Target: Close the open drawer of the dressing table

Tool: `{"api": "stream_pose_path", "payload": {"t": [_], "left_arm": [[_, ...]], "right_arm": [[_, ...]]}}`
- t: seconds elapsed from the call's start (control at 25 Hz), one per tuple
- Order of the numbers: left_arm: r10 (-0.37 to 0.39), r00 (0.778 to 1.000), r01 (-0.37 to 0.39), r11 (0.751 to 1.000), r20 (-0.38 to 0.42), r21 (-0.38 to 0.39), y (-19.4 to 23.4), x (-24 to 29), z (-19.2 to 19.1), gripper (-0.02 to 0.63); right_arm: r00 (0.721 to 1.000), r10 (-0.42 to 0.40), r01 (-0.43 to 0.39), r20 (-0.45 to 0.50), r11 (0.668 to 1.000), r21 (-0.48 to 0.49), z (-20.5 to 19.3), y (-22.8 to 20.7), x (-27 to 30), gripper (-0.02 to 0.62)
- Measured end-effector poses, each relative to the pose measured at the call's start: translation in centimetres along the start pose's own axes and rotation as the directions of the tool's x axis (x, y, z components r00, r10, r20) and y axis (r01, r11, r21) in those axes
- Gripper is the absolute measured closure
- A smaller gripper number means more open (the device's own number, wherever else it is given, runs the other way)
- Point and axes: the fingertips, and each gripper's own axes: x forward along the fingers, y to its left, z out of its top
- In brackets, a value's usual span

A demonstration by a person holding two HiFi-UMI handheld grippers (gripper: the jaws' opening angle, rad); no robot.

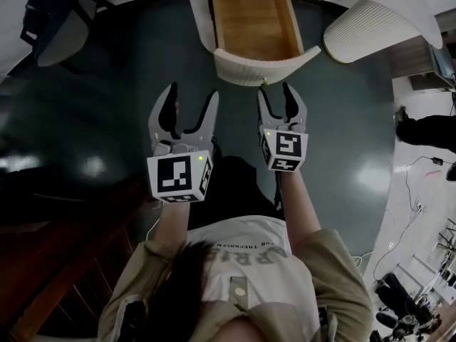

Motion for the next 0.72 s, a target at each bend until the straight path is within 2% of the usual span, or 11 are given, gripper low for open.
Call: {"api": "stream_pose_path", "payload": {"t": [0.2, 0.24, 0.4, 0.56, 0.72], "left_arm": [[0.024, 1.000, -0.024, 1.000, -0.012, 0.003, 1.0, 0.5, -4.1, 0.285], [0.026, 1.000, -0.026, 1.000, -0.006, -0.001, 1.1, 0.4, -4.8, 0.285], [0.048, 0.999, -0.047, 0.999, 0.024, -0.024, 2.1, 0.8, -7.6, 0.285], [0.090, 0.996, -0.090, 0.996, -0.003, -0.014, 2.6, 1.5, -10.5, 0.285], [0.098, 0.995, -0.098, 0.995, -0.002, -0.006, 2.3, 1.8, -11.5, 0.285]], "right_arm": [[0.999, -0.027, 0.027, 0.029, 1.000, -0.004, -3.0, -0.2, 1.7, 0.356], [0.999, -0.031, 0.031, 0.037, 0.999, -0.010, -3.4, -0.3, 1.8, 0.390], [0.994, -0.035, 0.033, 0.103, 0.999, 0.013, -3.4, -0.4, 2.5, 0.410], [0.990, -0.026, 0.020, 0.141, 0.999, 0.045, -3.6, -0.2, 2.8, 0.433], [0.988, -0.028, 0.018, 0.152, 0.998, 0.065, -3.8, -0.1, 2.8, 0.458]]}}
